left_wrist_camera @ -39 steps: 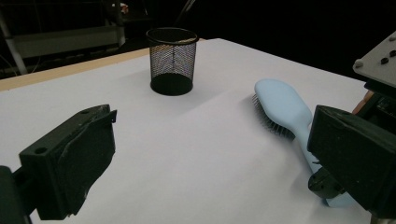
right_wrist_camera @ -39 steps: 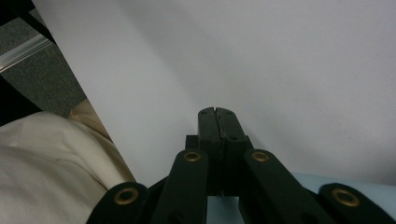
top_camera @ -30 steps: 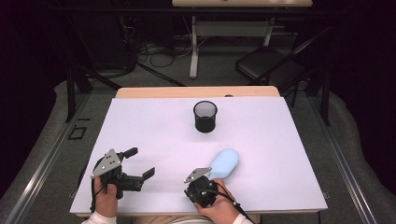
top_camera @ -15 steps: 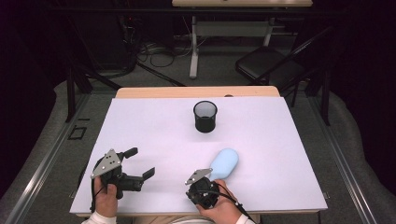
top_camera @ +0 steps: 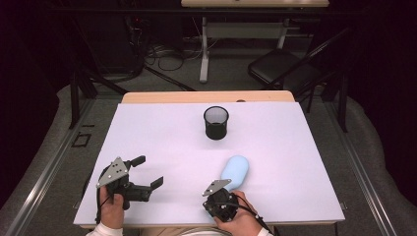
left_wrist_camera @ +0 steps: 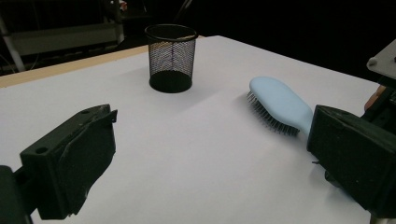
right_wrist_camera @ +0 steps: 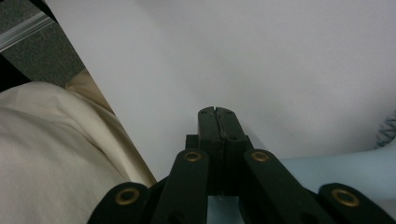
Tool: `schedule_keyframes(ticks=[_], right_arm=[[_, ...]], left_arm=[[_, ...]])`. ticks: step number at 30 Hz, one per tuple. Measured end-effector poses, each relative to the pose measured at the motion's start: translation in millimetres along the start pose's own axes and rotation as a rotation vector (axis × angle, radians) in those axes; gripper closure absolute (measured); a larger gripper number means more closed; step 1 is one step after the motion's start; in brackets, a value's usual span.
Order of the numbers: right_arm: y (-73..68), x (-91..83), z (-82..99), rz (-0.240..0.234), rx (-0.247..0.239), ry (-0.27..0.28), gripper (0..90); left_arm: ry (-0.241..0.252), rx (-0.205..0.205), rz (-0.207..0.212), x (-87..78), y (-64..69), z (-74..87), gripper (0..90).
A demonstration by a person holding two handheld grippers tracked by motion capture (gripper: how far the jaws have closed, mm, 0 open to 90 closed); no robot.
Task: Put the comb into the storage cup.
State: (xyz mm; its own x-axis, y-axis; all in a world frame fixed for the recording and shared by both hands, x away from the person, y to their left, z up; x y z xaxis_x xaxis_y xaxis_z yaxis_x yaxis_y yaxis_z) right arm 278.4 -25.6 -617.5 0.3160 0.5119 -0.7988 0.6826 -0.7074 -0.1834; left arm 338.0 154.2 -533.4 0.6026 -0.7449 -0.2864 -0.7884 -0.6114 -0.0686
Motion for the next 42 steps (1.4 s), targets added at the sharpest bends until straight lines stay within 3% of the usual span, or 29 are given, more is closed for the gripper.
schedule_keyframes(ticks=[20, 42], right_arm=[[16.2, -10.9, 17.5, 0.034, 0.008, -0.013, 90.0], [41.1, -30.3, 32.6, 0.078, 0.069, -0.010, 90.0]], left_arm=[[0.004, -0.005, 0.002, 0.7, -0.2, 0.5, 1.1], [-0.001, -0.010, -0.001, 1.1, -0.8, 1.3, 1.1]])
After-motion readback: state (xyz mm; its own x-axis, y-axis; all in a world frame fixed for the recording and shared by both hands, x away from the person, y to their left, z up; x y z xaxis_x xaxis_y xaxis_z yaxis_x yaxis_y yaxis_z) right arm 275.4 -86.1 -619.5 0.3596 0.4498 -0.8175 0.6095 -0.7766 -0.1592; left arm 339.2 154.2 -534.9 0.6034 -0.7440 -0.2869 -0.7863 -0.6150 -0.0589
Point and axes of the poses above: each handheld gripper's, and its own axes: x roughly forward along the jaws, z roughly out of its underside, y roughly to its right, the point moved 10 cm from there along x, roughly forward along the jaws, and after that the axes turned 10 degrees about x, right-handed, at the moved point
